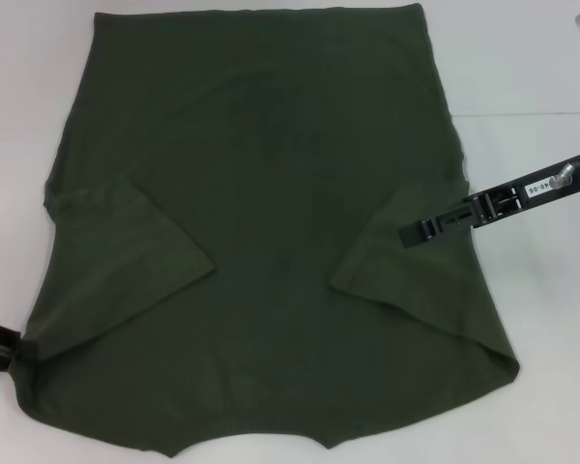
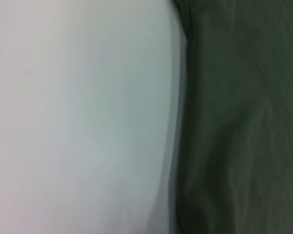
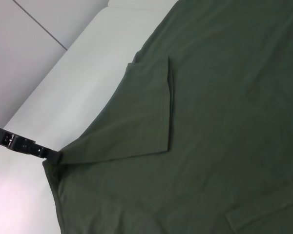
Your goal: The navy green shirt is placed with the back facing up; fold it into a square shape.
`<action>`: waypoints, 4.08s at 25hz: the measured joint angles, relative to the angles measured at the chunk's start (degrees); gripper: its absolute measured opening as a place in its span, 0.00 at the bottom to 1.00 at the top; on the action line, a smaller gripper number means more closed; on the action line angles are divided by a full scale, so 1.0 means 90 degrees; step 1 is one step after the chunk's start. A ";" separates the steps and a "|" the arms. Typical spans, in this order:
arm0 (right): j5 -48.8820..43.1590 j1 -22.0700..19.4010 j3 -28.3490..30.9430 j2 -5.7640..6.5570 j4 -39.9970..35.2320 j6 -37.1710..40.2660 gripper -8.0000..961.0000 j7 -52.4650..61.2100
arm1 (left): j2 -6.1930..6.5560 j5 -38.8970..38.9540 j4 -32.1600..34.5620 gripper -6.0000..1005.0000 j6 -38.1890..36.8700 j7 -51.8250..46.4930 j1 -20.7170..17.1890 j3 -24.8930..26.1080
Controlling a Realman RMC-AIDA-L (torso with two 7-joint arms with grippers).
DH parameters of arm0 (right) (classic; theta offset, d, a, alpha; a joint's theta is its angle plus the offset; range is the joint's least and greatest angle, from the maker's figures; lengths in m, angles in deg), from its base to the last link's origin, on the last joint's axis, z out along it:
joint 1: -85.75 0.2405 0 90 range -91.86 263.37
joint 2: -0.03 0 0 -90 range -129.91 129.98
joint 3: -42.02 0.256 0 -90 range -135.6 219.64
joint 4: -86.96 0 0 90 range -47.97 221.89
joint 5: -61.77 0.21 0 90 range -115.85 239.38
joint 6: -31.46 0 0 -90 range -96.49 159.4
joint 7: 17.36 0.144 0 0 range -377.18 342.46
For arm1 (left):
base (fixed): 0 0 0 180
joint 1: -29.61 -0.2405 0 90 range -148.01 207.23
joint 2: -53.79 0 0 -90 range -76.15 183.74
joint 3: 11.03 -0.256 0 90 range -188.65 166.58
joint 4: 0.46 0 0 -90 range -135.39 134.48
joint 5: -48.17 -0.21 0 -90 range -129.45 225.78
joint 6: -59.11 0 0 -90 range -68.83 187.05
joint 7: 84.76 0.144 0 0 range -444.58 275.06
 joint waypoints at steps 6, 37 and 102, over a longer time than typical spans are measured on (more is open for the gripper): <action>0.0000 -0.0002 0.0008 0.0000 0.0000 -0.0013 0.94 -0.0004 | 0.0017 -0.0080 -0.0003 0.20 -0.0036 -0.0035 0.0033 0.0000; -0.0770 -0.0767 0.0008 0.0634 0.0307 0.0581 0.93 0.2258 | 0.0046 -0.0082 -0.0003 0.01 -0.0123 0.0012 0.0176 0.0000; -0.0884 -0.0856 0.0020 -0.0058 0.0817 -0.0565 0.93 0.1599 | 0.0022 -0.0054 -0.0023 0.01 -0.0116 0.0079 0.0246 0.0000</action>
